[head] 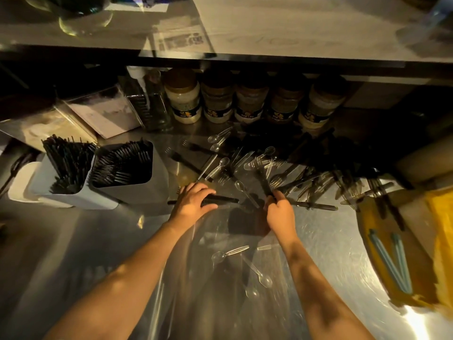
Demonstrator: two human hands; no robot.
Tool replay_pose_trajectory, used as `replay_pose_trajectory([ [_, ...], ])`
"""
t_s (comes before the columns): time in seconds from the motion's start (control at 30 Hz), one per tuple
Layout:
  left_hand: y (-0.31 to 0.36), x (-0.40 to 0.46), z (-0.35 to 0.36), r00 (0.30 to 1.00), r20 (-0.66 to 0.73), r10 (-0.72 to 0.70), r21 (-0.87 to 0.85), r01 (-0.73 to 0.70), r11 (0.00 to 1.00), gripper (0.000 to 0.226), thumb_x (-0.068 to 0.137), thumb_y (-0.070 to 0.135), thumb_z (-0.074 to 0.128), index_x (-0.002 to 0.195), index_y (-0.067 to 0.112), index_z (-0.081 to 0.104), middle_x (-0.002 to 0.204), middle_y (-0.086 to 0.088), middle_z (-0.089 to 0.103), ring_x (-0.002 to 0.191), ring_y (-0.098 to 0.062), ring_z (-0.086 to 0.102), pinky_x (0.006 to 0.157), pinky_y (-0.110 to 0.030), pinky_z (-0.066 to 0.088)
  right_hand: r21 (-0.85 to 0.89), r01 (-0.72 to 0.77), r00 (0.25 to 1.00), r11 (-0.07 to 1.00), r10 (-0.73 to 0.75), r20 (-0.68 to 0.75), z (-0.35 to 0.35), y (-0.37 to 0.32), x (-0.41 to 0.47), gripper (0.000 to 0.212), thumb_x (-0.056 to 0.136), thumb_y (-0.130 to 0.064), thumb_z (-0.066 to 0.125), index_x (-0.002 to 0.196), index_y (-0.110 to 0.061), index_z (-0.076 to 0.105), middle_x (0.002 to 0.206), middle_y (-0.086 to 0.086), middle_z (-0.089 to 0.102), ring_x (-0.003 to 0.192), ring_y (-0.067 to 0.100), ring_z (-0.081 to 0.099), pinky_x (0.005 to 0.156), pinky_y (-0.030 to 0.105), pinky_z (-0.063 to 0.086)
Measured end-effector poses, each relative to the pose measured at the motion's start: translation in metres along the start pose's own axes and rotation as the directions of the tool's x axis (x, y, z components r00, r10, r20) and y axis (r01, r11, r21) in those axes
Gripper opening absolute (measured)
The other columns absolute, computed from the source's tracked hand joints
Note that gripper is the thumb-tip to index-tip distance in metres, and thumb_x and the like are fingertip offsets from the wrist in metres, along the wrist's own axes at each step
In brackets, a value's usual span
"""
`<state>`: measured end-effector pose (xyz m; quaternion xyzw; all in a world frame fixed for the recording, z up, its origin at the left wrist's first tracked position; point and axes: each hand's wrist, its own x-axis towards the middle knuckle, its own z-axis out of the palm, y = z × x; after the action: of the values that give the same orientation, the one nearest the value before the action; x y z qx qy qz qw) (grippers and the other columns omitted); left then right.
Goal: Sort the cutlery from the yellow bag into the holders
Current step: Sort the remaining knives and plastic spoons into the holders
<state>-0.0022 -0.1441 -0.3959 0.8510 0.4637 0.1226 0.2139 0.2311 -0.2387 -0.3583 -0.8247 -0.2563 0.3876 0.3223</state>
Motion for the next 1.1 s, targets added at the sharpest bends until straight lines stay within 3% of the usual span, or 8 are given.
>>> replay_pose_trajectory([
  [0.1,0.006,0.002,-0.002,1.000,-0.015,-0.027,-0.023,0.027,0.999,0.023,0.084,0.032,0.077,0.098,0.015,0.070,0.101,0.000,0.066,0.101,-0.023,0.058,0.090,-0.029,0.029,0.372,-0.127,0.992,0.920,0.116,0.052,-0.003,-0.005,-0.007,0.026,0.107,-0.009,0.039,0.123,-0.023,0.053,0.092,0.005,0.065,0.077,0.014,0.059,0.065,0.026,0.050],
  [0.23,0.010,0.009,-0.005,0.996,0.083,-0.021,0.039,0.018,0.999,0.021,0.091,0.035,0.068,0.102,0.017,0.067,0.106,0.001,0.064,0.107,-0.020,0.055,0.091,-0.029,0.027,0.485,-0.125,0.992,0.866,0.124,0.035,-0.013,0.000,-0.011,0.023,0.108,-0.006,0.035,0.113,-0.019,0.054,0.089,0.007,0.067,0.075,0.016,0.063,0.068,0.027,0.054],
  [0.47,0.016,0.010,-0.001,0.989,0.142,0.043,0.194,-0.071,0.978,0.017,0.090,0.022,0.070,0.100,0.009,0.068,0.100,-0.010,0.062,0.097,-0.034,0.064,0.088,-0.045,0.044,0.521,-0.076,0.993,0.850,0.113,-0.039,-0.040,0.004,-0.013,0.026,0.104,-0.001,0.034,0.105,-0.015,0.056,0.082,0.008,0.063,0.061,0.015,0.054,0.053,0.025,0.043],
  [0.57,0.044,0.019,-0.021,0.984,0.170,-0.052,0.227,0.012,0.974,0.026,0.102,0.028,0.051,0.121,0.012,0.059,0.114,-0.010,0.061,0.112,-0.033,0.058,0.097,-0.043,0.040,0.535,-0.090,0.979,0.840,0.173,-0.107,-0.055,0.007,-0.007,0.023,0.103,-0.005,0.037,0.099,-0.017,0.056,0.073,0.005,0.058,0.055,0.011,0.046,0.047,0.023,0.035],
  [0.67,0.081,0.035,-0.042,0.929,0.294,-0.226,0.217,0.165,0.962,0.039,0.108,0.037,0.028,0.141,0.019,0.038,0.118,-0.017,0.063,0.110,-0.035,0.058,0.088,-0.042,0.045,0.448,-0.101,0.953,0.888,0.216,-0.213,-0.072,0.020,0.004,0.016,0.101,-0.023,0.048,0.089,-0.015,0.055,0.071,0.003,0.050,0.058,0.013,0.044,0.053,0.031,0.036],
  [0.8,0.124,0.045,-0.041,0.973,0.172,-0.156,0.167,0.127,0.978,0.051,0.106,0.044,0.032,0.149,0.017,0.034,0.099,-0.016,0.070,0.096,-0.035,0.067,0.075,-0.040,0.049,0.317,-0.136,0.936,0.939,0.226,-0.268,-0.092,0.036,0.015,0.038,0.100,-0.040,0.053,0.077,-0.010,0.053,0.067,0.005,0.046,0.061,0.021,0.043,0.063,0.041,0.037],
  [0.93,0.168,0.065,-0.021,0.945,0.271,-0.185,0.054,0.177,0.983,0.071,0.094,0.062,0.051,0.146,0.016,0.039,0.108,-0.012,0.066,0.096,-0.029,0.067,0.075,-0.037,0.052,0.295,-0.194,0.922,0.936,0.277,-0.271,-0.117,0.046,0.029,0.031,0.102,-0.028,0.052,0.094,-0.001,0.062,0.070,0.008,0.054,0.067,0.025,0.050,0.064,0.039,0.038],
  [1.1,0.223,0.106,0.022,0.915,0.306,-0.264,0.137,0.232,0.963,0.045,0.107,0.042,0.031,0.130,0.009,0.051,0.128,-0.016,0.059,0.117,-0.034,0.057,0.095,-0.042,0.046,0.187,-0.206,0.910,0.960,0.259,-0.325,-0.144,0.055,0.045,0.039,0.101,-0.022,0.054,0.136,-0.004,0.055,0.110,0.017,0.069,0.099,0.034,0.066,0.086,0.048,0.055],
])
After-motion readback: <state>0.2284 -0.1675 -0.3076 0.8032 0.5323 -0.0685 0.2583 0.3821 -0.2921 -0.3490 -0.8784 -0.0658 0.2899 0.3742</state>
